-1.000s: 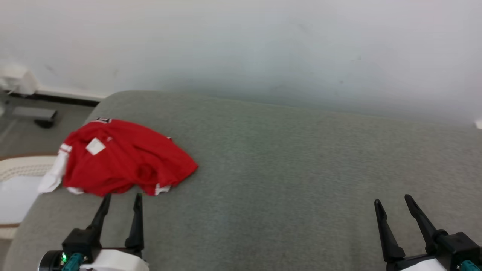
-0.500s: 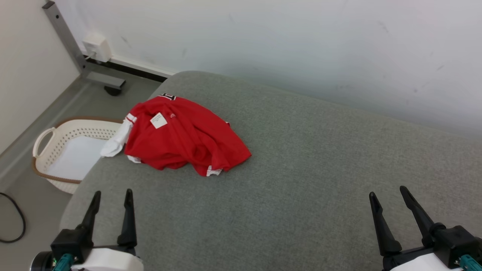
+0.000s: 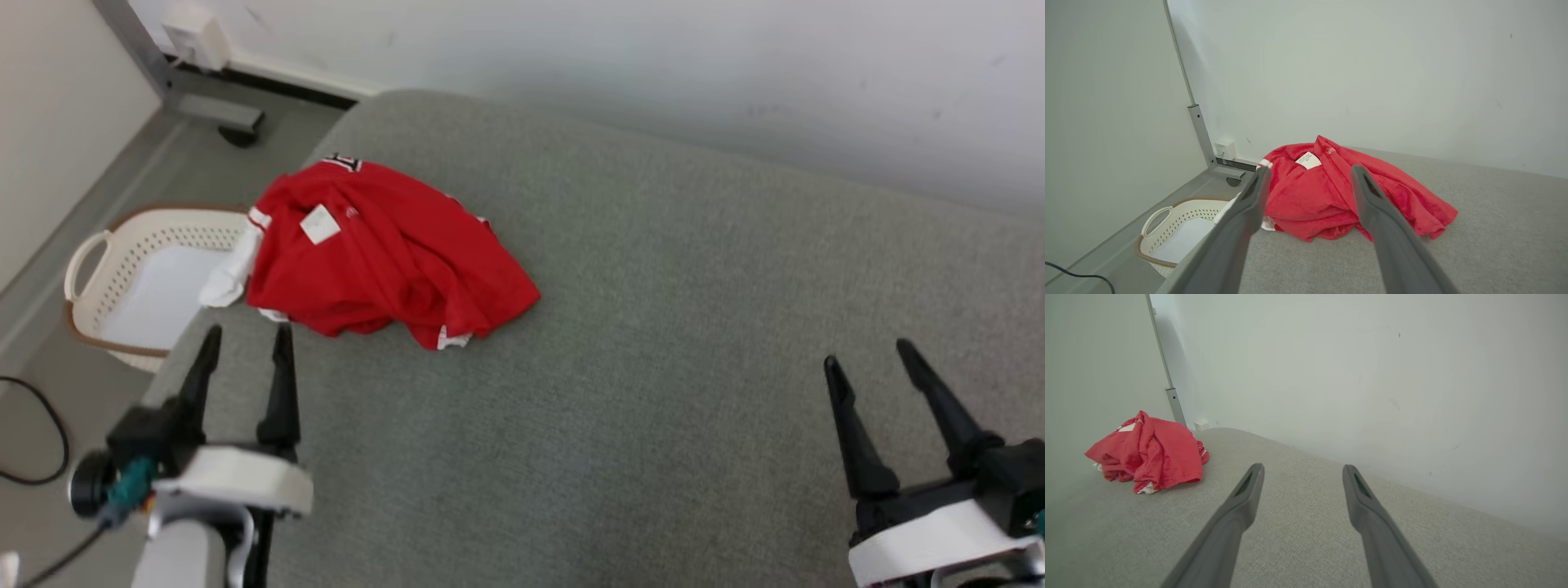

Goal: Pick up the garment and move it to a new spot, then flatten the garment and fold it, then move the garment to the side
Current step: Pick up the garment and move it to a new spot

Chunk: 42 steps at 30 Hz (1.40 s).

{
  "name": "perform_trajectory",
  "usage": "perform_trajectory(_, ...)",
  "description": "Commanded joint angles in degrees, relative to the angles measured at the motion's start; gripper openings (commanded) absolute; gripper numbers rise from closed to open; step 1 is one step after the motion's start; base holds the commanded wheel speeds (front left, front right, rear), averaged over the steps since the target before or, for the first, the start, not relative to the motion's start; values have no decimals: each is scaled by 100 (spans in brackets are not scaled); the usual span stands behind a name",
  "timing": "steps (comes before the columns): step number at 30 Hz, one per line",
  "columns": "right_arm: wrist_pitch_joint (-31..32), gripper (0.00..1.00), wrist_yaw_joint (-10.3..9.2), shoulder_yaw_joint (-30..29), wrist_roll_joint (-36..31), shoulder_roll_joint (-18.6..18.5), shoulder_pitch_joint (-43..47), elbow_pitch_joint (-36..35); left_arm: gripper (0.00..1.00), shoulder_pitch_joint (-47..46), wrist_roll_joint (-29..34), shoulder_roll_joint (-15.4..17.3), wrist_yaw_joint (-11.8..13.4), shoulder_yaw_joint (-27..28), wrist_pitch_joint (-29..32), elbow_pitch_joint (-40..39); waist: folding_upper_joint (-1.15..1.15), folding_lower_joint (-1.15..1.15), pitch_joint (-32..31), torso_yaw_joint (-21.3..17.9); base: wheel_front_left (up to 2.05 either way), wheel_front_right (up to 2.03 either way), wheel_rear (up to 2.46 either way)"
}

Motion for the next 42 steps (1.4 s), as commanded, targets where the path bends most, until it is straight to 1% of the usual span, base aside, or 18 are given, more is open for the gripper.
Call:
perform_trajectory(1, 39, 100, -12, -2, -47, -79, -134, -82, 100, -234, 23, 73, -10, 23, -3, 136, 0, 0, 458, -95, 0, 0, 0)
perform_trajectory(4, 176, 100, -12, -26, -72, -220, -351, -271, 100, -917, -16, 171, -103, -28, -3, 718, 0, 0, 944, -192, 0, 0, 0)
perform_trajectory(8, 285, 100, -12, -41, -66, -384, -638, -470, 100, -1871, -42, 374, -203, -102, 87, 1826, 0, 0, 1496, -349, 0, 0, 0)
perform_trajectory(11, 337, 100, -12, -46, -50, -454, -803, -562, 100, -2466, -115, 530, -252, -97, 285, 2626, 0, 0, 1810, -466, 0, 0, 0)
perform_trajectory(15, 359, 100, -12, -74, -84, -466, -886, -634, 100, -3064, -276, 701, -235, 11, 613, 3607, 0, 0, 2030, -574, 0, 0, 0)
perform_trajectory(19, 348, 100, -12, -123, -87, -481, -883, -627, 100, -3432, -357, 797, -267, 51, 967, 4352, 0, 0, 2087, -613, 0, 0, 0)
perform_trajectory(20, 338, 100, -12, -133, -87, -486, -876, -612, 69, -3494, -372, 796, -267, 35, 986, 4462, 0, 0, 2084, -611, 0, 0, 0)
perform_trajectory(21, 325, 100, -12, -147, -86, -485, -865, -599, 25, -3545, -387, 785, -273, 22, 945, 4542, 0, 0, 2071, -601, 0, 0, 0)
perform_trajectory(22, 319, 100, -12, -156, -90, -481, -853, -594, 0, -3588, -394, 783, -284, 3, 942, 4627, 0, 0, 2057, -591, 0, 0, 0)
perform_trajectory(28, 288, 100, -12, -181, -103, -414, -750, -515, 0, -3681, -369, 893, -177, -23, 282, 4700, 0, 0, 1798, -499, 0, 0, 0)
perform_trajectory(32, 227, 100, -12, -210, -86, -329, -596, -407, 0, -3558, -375, 992, -118, 4, 35, 4361, 0, 0, 1433, -452, 0, 0, 0)
perform_trajectory(35, 151, 100, -12, -264, -67, -218, -451, -305, 0, -3421, -347, 1086, -67, 29, -13, 3785, 0, 0, 1109, -422, 0, 0, 0)
perform_trajectory(42, -47, 100, -12, -284, -6, 21, -165, -78, 0, -2698, -227, 1231, 14, 70, -5, 1717, 0, 0, 410, -523, 0, 0, 0)
